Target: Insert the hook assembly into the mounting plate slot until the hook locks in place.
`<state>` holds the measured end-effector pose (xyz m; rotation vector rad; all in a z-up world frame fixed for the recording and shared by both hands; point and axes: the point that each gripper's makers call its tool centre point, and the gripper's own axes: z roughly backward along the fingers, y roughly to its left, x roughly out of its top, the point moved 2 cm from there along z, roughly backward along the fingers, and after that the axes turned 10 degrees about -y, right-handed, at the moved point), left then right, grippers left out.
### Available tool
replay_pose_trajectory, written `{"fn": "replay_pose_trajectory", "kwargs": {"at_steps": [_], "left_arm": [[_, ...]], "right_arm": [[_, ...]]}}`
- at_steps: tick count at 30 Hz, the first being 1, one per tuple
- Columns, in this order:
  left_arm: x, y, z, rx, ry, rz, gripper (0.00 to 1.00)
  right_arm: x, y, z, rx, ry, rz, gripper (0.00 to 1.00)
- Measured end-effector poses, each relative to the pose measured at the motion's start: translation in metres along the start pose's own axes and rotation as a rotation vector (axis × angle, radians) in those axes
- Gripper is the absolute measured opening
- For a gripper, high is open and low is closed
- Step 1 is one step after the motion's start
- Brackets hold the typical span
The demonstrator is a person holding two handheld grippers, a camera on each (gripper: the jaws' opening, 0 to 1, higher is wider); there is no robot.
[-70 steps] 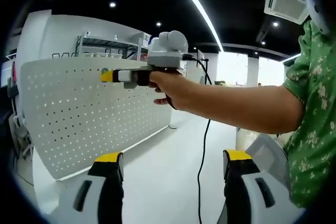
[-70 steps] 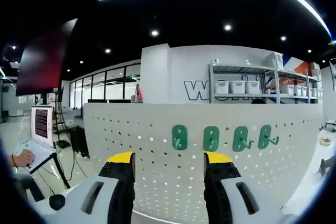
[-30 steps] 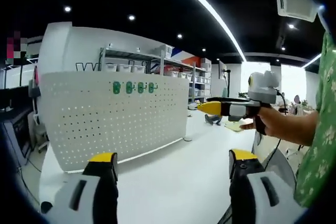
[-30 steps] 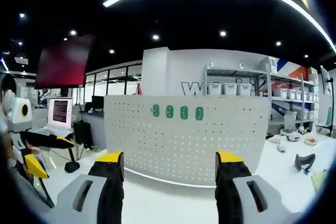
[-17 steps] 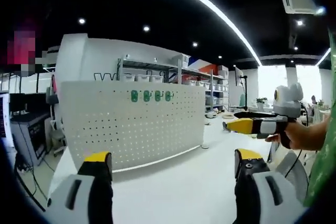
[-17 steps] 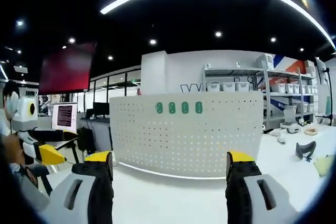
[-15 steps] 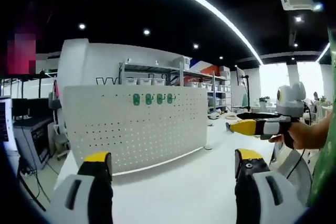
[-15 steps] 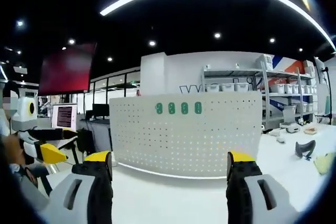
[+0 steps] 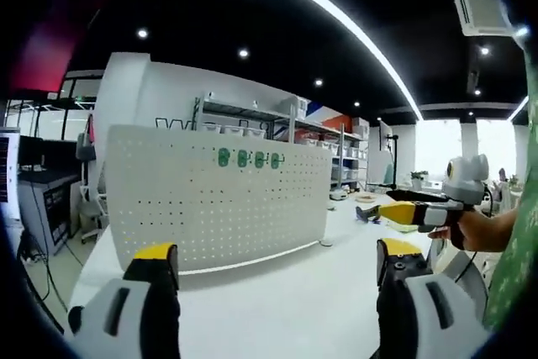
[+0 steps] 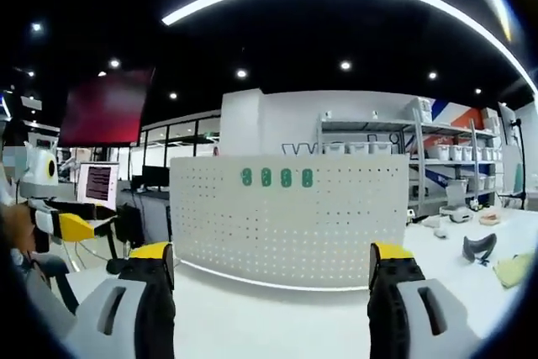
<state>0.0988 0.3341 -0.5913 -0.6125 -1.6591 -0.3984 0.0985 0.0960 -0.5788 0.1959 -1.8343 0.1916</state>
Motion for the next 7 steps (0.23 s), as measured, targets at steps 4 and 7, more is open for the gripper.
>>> {"fn": "replay_pose_trajectory", "kwargs": {"at_steps": [4,7], "left_arm": [[0.0021,-0.0042,-0.0046,-0.051,-0.001,0.007,1.00],[0.0016,-0.0043,-0.0055,-0.062,0.005,0.007,1.00]], "right_arm": [[0.0018,0.0010,0.0012,0.029,0.010,0.015,1.00],[0.0038,-0.0018,0.0028,0.028,0.006,0.005,1.00]]}}
